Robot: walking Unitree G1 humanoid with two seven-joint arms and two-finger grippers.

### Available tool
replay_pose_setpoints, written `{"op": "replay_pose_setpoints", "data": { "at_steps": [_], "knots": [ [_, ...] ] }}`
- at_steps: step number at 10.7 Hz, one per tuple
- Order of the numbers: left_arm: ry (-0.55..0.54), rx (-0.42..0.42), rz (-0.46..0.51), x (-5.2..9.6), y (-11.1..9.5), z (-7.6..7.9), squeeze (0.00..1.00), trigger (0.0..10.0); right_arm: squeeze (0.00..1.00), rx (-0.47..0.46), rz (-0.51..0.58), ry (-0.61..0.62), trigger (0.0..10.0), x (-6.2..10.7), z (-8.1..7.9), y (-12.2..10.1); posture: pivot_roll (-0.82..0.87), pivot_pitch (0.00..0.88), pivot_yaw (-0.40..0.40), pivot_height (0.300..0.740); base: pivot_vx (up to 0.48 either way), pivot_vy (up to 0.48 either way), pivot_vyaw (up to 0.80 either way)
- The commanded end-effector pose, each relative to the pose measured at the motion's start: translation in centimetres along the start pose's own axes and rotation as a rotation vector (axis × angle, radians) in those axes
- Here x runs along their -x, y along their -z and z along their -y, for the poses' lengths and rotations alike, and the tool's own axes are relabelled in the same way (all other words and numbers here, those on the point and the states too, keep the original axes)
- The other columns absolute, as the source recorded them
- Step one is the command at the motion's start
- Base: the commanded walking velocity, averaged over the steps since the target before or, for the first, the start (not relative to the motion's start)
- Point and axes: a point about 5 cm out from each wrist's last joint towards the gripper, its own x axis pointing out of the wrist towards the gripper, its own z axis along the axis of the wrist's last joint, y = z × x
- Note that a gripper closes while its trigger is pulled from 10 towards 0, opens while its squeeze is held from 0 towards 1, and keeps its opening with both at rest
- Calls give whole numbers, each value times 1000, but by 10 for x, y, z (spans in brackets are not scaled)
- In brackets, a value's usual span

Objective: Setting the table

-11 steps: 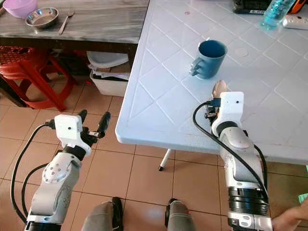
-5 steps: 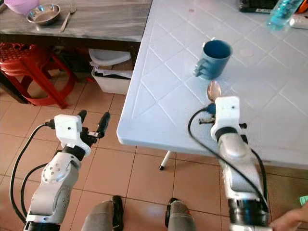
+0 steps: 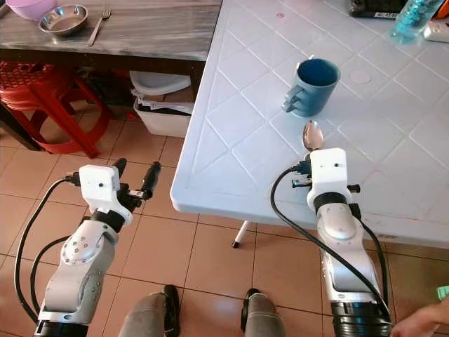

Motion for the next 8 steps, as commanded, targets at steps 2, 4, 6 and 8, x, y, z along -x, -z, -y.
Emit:
{"op": "replay_pose_setpoints", "data": {
  "at_steps": [2,4,6,8],
  "knots": [
    [12,-24,0,1,-1,-1,0,10000,0,23,-154,-19,10000,6,-5,34,-18,250,81,740,0,0,0],
    [8,-28,-1,0,-1,-2,0,10000,0,58,-162,5,10000,6,-2,38,-15,248,83,740,0,0,0],
    [7,-33,1,0,-2,-3,0,10000,1000,66,-169,35,10000,5,2,40,-11,248,84,740,0,0,0],
    [6,-36,3,0,-3,-4,0,10000,1000,-14,-161,28,10000,4,0,39,-10,245,84,740,0,0,0]
  ]
}}
